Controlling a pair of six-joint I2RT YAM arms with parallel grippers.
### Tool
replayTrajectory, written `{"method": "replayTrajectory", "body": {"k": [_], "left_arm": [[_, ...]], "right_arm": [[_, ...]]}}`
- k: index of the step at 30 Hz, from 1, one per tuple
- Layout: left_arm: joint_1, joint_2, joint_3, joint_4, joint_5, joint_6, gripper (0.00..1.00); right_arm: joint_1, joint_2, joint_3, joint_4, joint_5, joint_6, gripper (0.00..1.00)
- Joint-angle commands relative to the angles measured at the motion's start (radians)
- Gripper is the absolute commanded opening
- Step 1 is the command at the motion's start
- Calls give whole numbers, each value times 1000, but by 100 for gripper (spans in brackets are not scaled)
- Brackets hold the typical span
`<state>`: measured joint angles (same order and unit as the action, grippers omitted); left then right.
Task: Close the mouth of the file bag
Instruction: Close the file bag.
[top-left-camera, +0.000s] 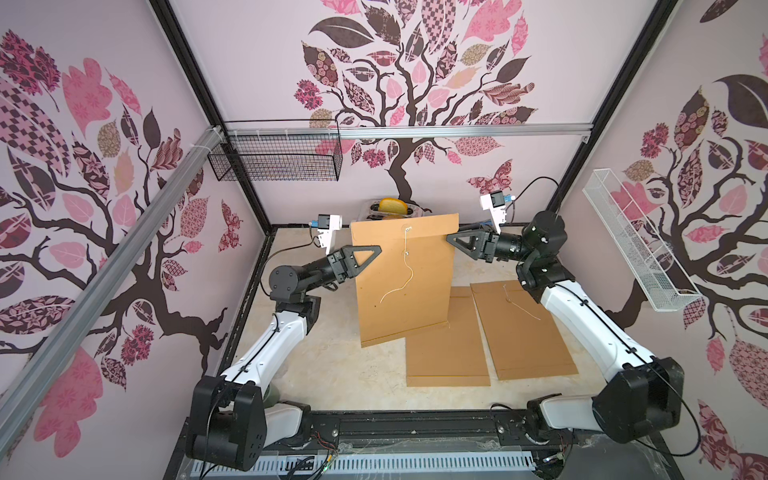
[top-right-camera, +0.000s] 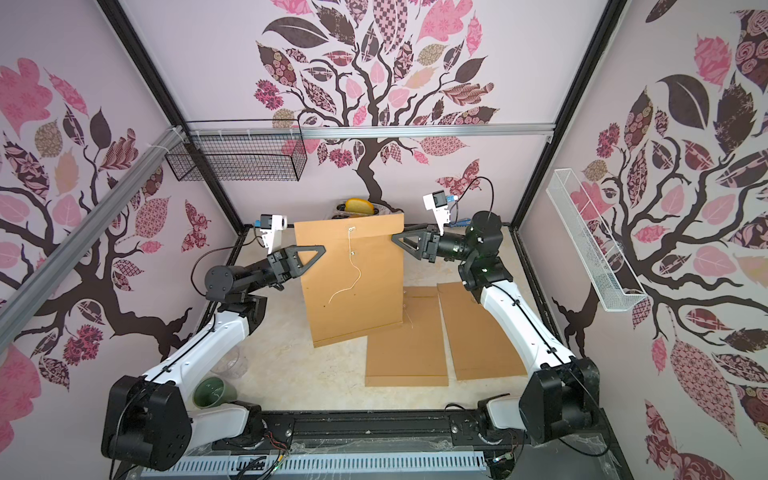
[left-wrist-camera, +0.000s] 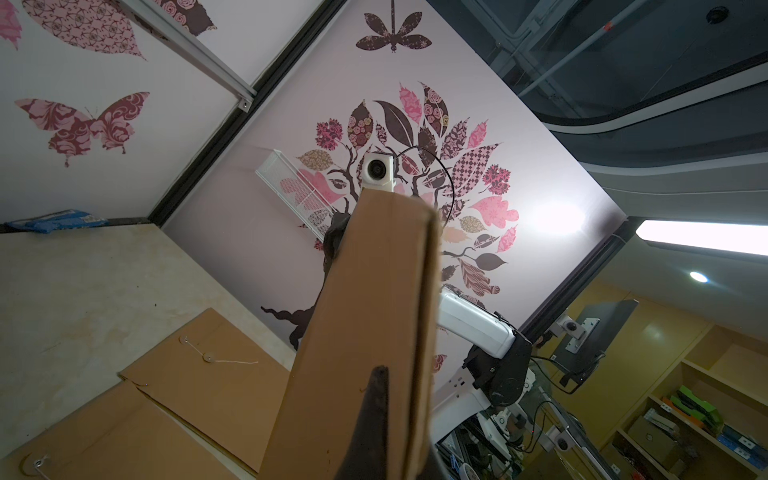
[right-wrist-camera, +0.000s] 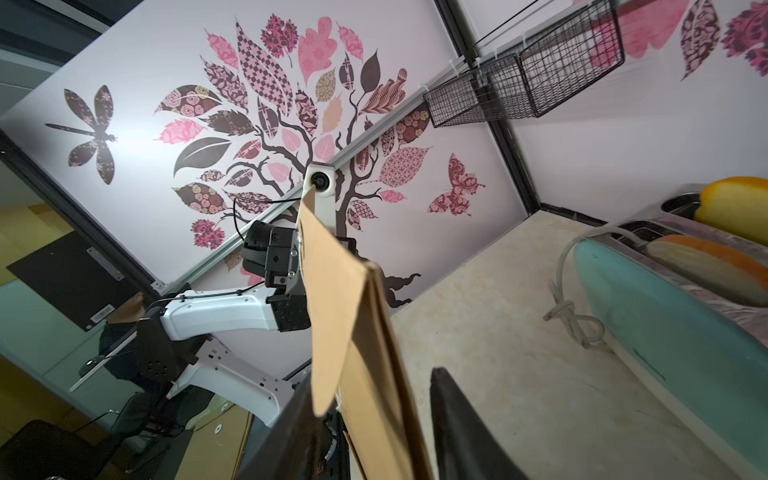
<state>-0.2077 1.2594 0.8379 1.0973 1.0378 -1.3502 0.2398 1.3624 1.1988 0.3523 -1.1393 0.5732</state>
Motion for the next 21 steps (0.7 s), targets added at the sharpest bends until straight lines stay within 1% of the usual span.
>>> {"method": "replayTrajectory", "body": {"k": [1,2,3,4,7,9,10,11,13,14,15,18,20,21], "left_arm": [[-3,-5,51,-3,5,15,0],[-3,-3,58,-22,5,25,0],[-4,-3,64,-30,8,31,0],[-3,-4,67,-36,9,34,0],[-3,-15,77,-97,28,72,0],[-3,-36,90,-201,50,142,0],[-4,-52,107,-314,71,217,11],[-4,-69,132,-474,93,322,18],[-4,-95,196,-818,110,559,18],[-4,-104,221,-914,125,639,18],[-2,-109,227,-982,134,668,20],[2,-113,222,-1009,155,688,22],[1,-114,212,-978,150,674,27],[3,-114,207,-955,148,661,27]], "right_arm": [[10,7,45,22,-54,29,22],[10,6,44,6,-57,17,11],[10,4,44,-5,-54,10,2],[10,1,40,-9,-52,5,0],[8,-18,41,-43,-43,-29,0],[2,-24,52,-60,-54,-30,0],[0,-21,68,-85,-67,-29,0],[-5,-16,91,-115,-84,-29,0],[-6,-10,117,-147,-106,-26,0],[-8,-9,122,-150,-108,-22,0],[-8,-11,123,-148,-109,-21,0],[-8,-9,128,-144,-115,-12,0],[-8,-8,119,-109,-116,14,0],[-10,-9,117,-108,-115,15,0]]}}
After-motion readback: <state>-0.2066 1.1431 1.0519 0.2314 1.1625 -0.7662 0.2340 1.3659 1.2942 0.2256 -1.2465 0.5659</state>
